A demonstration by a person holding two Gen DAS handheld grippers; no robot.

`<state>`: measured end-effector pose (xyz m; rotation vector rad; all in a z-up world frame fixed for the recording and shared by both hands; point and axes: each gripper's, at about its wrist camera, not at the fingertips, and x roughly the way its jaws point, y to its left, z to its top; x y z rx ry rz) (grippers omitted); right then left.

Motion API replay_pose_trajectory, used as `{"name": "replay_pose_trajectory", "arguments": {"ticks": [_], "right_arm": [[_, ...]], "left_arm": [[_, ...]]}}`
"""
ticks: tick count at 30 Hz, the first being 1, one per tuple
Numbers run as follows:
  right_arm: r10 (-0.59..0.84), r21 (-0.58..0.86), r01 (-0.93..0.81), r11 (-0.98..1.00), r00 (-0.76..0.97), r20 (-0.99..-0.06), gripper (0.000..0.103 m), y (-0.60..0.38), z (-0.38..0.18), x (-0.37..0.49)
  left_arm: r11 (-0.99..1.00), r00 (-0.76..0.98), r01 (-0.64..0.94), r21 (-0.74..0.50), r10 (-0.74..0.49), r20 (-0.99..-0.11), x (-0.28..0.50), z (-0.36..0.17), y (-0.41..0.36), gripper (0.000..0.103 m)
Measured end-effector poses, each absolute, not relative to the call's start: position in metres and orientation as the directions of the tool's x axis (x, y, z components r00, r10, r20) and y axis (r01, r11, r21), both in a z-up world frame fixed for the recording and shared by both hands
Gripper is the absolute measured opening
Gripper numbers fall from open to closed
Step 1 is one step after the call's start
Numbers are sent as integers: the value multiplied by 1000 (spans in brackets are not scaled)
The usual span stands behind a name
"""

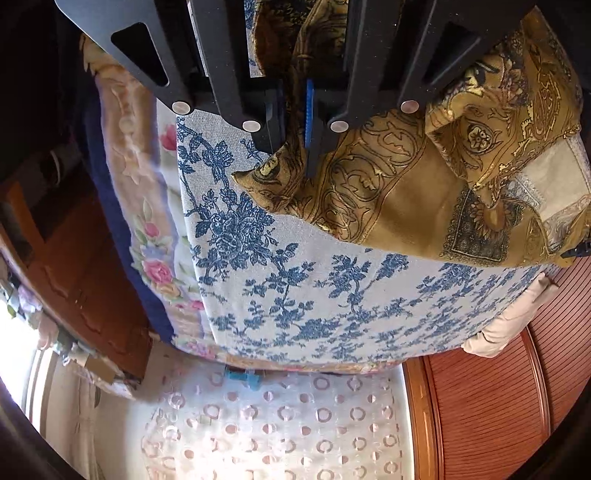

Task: Fold small clothes

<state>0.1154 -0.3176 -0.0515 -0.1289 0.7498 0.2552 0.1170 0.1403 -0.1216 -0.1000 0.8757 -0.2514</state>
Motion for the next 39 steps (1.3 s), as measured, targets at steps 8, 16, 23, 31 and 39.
{"name": "replay_pose_trajectory", "arguments": {"ticks": [8,16,23,31,39], "right_arm": [[273,125,-244,962,826,-493,6,-340,-8,41],[302,112,-281,953,884,-357,6,-346,39,-35],[320,68,-313,947,912,-255,6,-349,88,-68],[231,-132,-266,955,945,-230,6,-330,193,17],[50,-74,-101,992,861,-506,44,-299,119,224]], "left_arm": [[940,742,257,-224,-341,-578,58,-45,131,6],[931,822,282,-230,-358,-443,2,2,134,6],[924,875,315,-215,-371,-312,0,67,136,5],[981,923,194,-16,-188,-335,156,151,117,5],[983,791,171,-61,-173,-586,299,37,118,43]]}}
